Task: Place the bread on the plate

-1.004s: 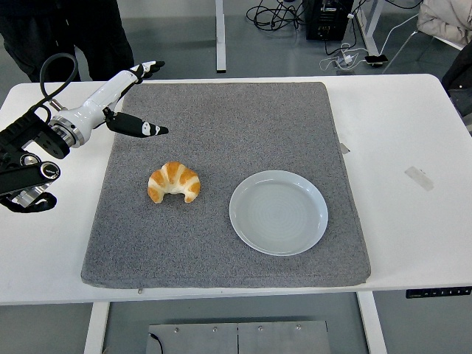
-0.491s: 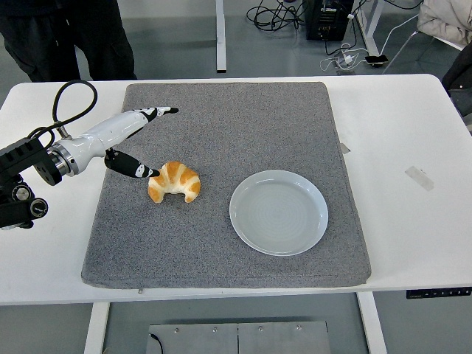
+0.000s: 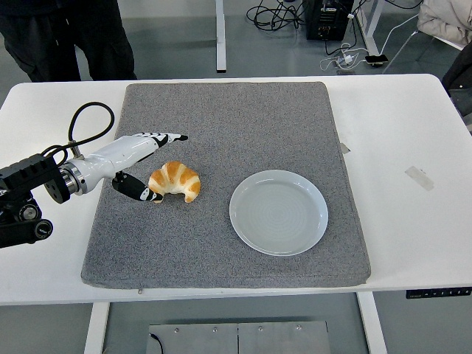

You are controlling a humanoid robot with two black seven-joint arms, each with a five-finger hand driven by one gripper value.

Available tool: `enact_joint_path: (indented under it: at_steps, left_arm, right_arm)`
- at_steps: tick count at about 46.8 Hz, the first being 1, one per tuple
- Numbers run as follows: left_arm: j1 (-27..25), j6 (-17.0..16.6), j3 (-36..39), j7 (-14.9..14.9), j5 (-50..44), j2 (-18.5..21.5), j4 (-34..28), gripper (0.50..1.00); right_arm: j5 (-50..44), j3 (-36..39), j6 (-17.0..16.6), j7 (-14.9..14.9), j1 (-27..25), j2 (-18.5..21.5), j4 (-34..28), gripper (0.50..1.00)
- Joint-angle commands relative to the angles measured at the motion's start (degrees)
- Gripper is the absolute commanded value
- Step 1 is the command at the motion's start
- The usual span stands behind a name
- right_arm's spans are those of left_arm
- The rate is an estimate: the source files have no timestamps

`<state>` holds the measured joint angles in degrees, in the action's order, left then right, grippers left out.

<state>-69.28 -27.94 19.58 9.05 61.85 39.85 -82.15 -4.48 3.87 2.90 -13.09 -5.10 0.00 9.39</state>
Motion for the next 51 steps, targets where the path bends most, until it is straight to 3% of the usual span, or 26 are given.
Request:
enact_joint_path:
  at_steps: [1,12,19,51]
  left_arm:
    - [0.0,-0.6,0.1,-0.1,0.7,-0.1,0.1,0.975]
    - [0.1,-1.2,0.2,-0.2,1.3,-1.8,1.1,0.975]
    - [0.3,-1.2,0.2,-2.0,1.3,-4.5,4.9,0.974]
    - [0.7,-1.2,2.7,-2.1,1.3,-8.8,8.4,0.974]
  right_arm:
    - [0.0,0.0,0.0,0.0,0.0,0.0,0.0,1.000]
    - [0.0,0.0,0.0,0.0,0.0,0.0,0.0,1.000]
    - [0.0,0.0,0.0,0.0,0.0,0.0,0.0,1.000]
    - [0.0,0.0,0.0,0.0,0.0,0.0,0.0,1.000]
